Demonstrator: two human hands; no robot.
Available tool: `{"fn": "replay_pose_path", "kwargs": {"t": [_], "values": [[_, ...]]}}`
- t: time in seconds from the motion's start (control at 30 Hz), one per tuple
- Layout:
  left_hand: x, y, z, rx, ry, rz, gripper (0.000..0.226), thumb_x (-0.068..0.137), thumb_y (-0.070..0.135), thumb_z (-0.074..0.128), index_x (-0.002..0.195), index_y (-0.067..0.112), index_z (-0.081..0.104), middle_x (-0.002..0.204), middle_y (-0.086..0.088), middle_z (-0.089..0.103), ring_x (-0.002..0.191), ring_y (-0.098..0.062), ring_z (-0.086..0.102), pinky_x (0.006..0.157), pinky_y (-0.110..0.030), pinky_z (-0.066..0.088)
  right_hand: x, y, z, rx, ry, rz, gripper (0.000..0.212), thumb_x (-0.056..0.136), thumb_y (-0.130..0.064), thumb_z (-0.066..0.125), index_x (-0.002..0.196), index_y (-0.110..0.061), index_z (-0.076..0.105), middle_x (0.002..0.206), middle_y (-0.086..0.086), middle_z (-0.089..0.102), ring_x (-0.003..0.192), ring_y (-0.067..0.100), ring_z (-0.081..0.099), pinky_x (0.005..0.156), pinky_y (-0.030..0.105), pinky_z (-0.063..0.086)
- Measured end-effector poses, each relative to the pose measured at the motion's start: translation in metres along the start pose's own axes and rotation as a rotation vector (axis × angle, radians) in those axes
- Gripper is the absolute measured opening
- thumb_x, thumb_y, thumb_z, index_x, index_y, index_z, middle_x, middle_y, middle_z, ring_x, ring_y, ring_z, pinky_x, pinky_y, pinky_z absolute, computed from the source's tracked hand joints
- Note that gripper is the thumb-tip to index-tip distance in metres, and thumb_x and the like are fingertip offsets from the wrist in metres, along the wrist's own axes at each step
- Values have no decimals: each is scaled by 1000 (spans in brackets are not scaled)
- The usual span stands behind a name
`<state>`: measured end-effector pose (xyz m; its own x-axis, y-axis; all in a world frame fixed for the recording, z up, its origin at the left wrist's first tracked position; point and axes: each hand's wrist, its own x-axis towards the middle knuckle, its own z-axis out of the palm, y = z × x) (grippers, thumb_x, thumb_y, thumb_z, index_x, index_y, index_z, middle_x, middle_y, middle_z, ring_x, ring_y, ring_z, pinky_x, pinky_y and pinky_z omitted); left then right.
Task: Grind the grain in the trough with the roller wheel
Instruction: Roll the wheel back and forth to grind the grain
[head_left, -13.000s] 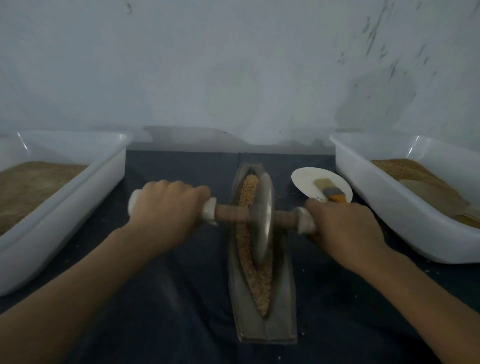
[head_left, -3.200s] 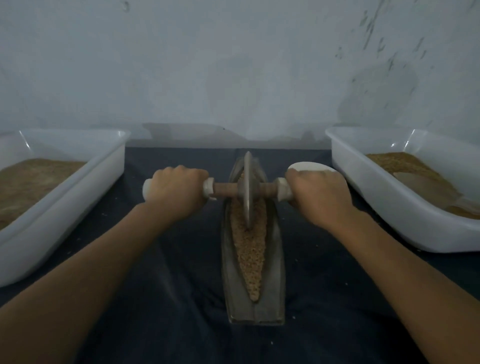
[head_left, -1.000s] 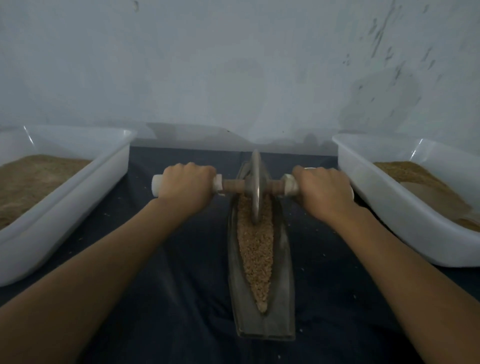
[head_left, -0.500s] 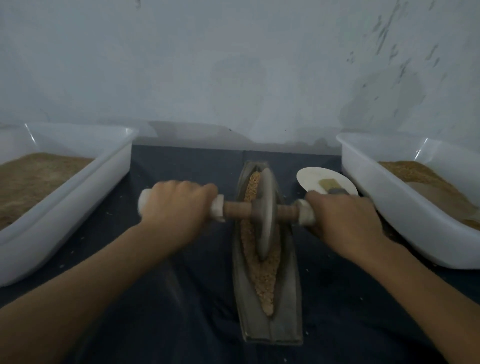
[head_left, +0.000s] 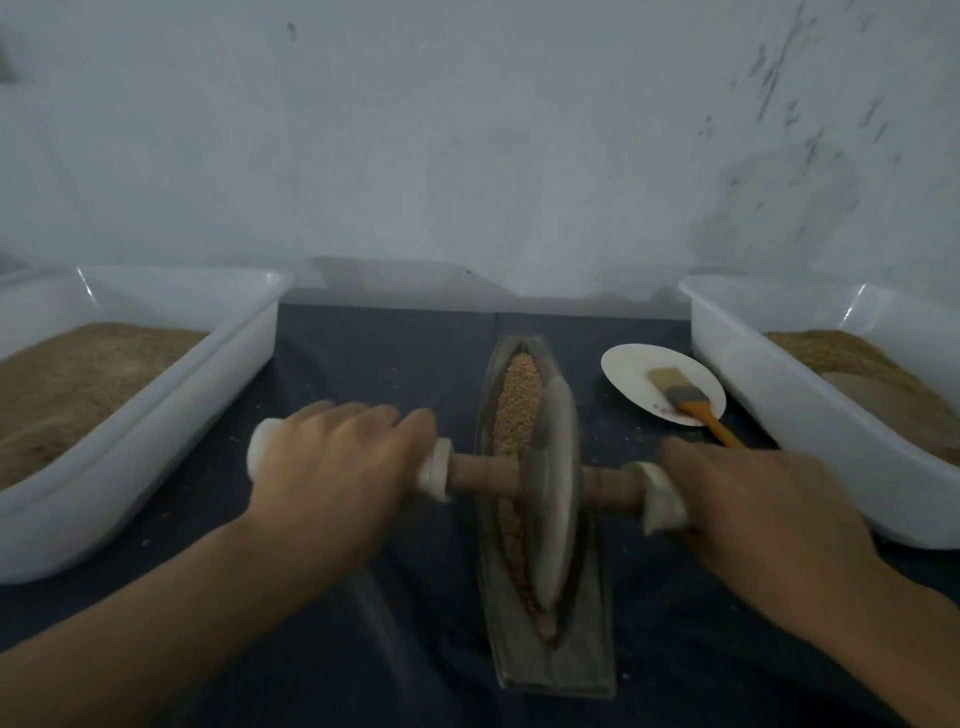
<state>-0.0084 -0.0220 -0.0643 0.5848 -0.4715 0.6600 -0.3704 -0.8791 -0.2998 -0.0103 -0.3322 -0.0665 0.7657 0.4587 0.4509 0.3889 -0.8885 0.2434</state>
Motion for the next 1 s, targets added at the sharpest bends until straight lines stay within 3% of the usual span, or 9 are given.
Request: {"fn": "replay_pose_path", "kwargs": {"t": [0.1,0.2,0.33,0.43,0.5,0.6,0.73,0.8,1.0], "values": [[-1,-1,0,-17,-80,-34,45,54,21,83,60,23,39,48,5,43,37,-23,43,47,-26,23,2,1,-4,-22,-48,-8,56,45,-31,88,69,-30,37,49,-11,34,35,12,36,32,25,31],[20,-7,29,55,-228,-146,40,70,37,72,67,29,33,58,6,52,48,-22,51,49,-29,28,33,6,18,-165,-9,68,40,54,-35,86,71,-27,50,51,-6,46,41,16,45,43,22,14],[58,-22,70,12,-308,-319,22,85,42,54,75,30,38,81,2,64,75,-29,62,60,-33,34,90,20,43,-173,-49,127,26,82,-34,66,90,-24,44,81,0,62,71,24,60,52,30,39],[69,-21,73,-5,-320,-346,17,87,40,54,78,30,43,86,0,65,80,-30,62,62,-33,35,101,24,46,-135,-72,154,24,84,-35,63,95,-22,45,87,1,63,76,26,61,56,32,40],[57,-15,58,5,-335,-327,20,87,41,53,78,30,40,84,2,64,78,-27,62,61,-32,37,84,18,36,-154,-66,118,27,80,-35,67,90,-24,46,80,0,62,70,23,59,53,29,40],[20,-8,22,24,-309,-214,31,80,41,61,73,29,33,69,5,58,62,-24,61,55,-30,43,39,6,11,-162,63,15,45,49,-36,87,73,-28,51,55,-4,52,42,14,44,42,19,15],[-10,-6,-10,-45,-84,-27,39,57,24,77,61,24,39,48,7,42,36,-22,43,44,-22,24,-2,2,-7,16,78,-72,52,39,-25,89,66,-27,44,49,-12,34,36,8,26,30,22,28],[-3,-7,-4,-17,-147,-55,40,56,25,78,60,24,38,47,6,44,36,-23,45,44,-23,24,3,4,-3,10,25,-30,49,45,-25,88,66,-26,45,48,-11,37,37,9,30,32,25,30],[57,-25,66,36,-299,-276,26,83,42,56,73,30,35,81,1,65,73,-29,62,59,-32,34,80,26,47,-131,-26,125,25,79,-36,65,85,-26,42,75,-2,58,66,23,55,52,30,33]]}}
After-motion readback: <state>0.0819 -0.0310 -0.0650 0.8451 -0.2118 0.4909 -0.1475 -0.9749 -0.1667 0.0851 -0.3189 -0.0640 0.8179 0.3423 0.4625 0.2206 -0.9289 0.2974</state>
